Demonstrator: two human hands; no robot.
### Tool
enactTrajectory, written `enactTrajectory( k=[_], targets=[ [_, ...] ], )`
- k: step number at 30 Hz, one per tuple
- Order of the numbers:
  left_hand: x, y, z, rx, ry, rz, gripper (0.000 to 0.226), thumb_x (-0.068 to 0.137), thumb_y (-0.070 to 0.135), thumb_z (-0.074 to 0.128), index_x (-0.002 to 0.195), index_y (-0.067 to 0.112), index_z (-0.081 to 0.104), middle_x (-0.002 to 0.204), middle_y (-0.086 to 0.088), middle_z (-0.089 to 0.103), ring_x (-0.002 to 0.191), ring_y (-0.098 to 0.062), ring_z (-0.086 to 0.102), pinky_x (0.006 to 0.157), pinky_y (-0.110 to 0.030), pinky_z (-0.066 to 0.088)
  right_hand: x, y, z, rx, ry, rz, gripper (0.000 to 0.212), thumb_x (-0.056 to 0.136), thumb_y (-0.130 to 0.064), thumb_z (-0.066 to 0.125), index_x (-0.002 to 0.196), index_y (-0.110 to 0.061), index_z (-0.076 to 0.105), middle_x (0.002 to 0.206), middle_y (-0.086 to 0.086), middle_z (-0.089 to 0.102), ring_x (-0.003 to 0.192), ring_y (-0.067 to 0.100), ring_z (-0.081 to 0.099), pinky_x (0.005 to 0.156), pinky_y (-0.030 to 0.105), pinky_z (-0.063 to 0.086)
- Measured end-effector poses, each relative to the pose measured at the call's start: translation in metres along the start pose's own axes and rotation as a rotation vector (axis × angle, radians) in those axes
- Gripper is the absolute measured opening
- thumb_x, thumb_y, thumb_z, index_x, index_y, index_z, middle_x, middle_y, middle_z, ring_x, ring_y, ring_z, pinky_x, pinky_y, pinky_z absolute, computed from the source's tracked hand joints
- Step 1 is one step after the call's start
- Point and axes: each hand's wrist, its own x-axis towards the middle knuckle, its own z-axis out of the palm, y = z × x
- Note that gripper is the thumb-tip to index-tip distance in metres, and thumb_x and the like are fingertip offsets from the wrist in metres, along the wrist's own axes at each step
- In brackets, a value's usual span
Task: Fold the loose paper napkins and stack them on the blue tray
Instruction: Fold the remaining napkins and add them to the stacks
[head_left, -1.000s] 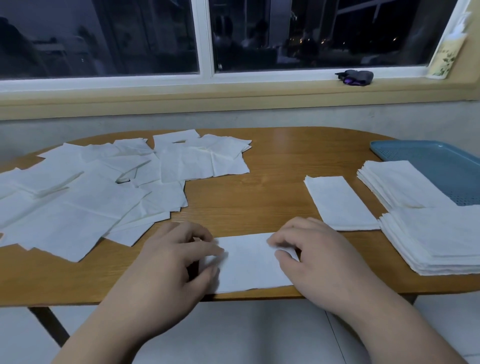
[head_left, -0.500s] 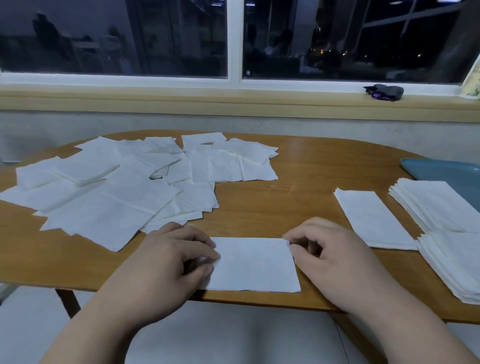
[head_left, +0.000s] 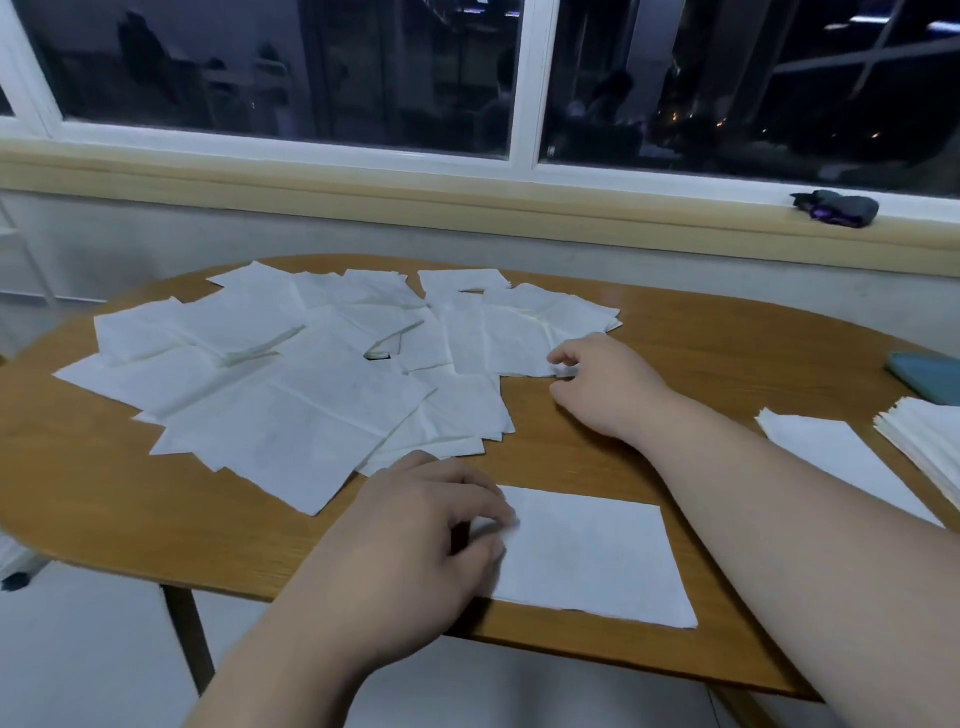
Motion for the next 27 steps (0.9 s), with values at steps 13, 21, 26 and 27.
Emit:
enactTrajectory(
  k=[13, 21, 26, 27],
  targets=[
    [0.002, 0.002, 0.000, -0.004, 0.032, 0.009, 0.020, 0.092, 0.040, 0.054, 0.102, 0.043, 0.070, 0.106, 0.033, 0.059, 0.111, 0.005, 0.044, 0.096, -0.022, 0.038, 0.024, 0.005, 0.013, -0.138, 0.141, 0.038, 0.023, 0.099, -0.018, 0.044, 0.096, -0.022, 0.067, 0.101, -0.001, 0.065, 0.086, 0.020, 0.059, 0.073, 0.037, 0.053],
    [0.001, 0.006, 0.002, 0.010, 0.067, 0.028, 0.018, 0.092, 0.042, 0.056, 0.103, 0.043, 0.070, 0.107, 0.034, 0.058, 0.113, 0.007, 0.040, 0.092, -0.012, 0.035, -0.057, 0.014, -0.031, 0.171, 0.289, 0.097, 0.016, 0.100, -0.028, 0.054, 0.096, -0.030, 0.069, 0.091, -0.019, 0.064, 0.080, 0.001, 0.056, 0.061, 0.019, 0.040],
    [0.003, 0.017, 0.011, 0.037, 0.169, 0.036, 0.050, 0.088, 0.041, 0.059, 0.136, 0.047, 0.047, 0.129, 0.034, 0.037, 0.124, 0.011, 0.024, 0.103, -0.012, 0.027, -0.144, 0.027, -0.053, 0.339, 0.253, 0.130, 0.013, 0.096, -0.036, 0.060, 0.088, -0.042, 0.069, 0.084, -0.024, 0.068, 0.085, -0.001, 0.062, 0.068, 0.021, 0.045],
    [0.004, 0.022, 0.014, 0.045, 0.175, 0.050, 0.061, 0.086, 0.043, 0.060, 0.142, 0.048, 0.037, 0.136, 0.032, 0.032, 0.128, 0.009, 0.019, 0.108, -0.016, 0.025, -0.160, 0.030, -0.055, 0.367, 0.235, 0.129, 0.012, 0.095, -0.036, 0.061, 0.088, -0.042, 0.069, 0.085, -0.026, 0.068, 0.085, -0.003, 0.063, 0.068, 0.019, 0.044]
  ],
)
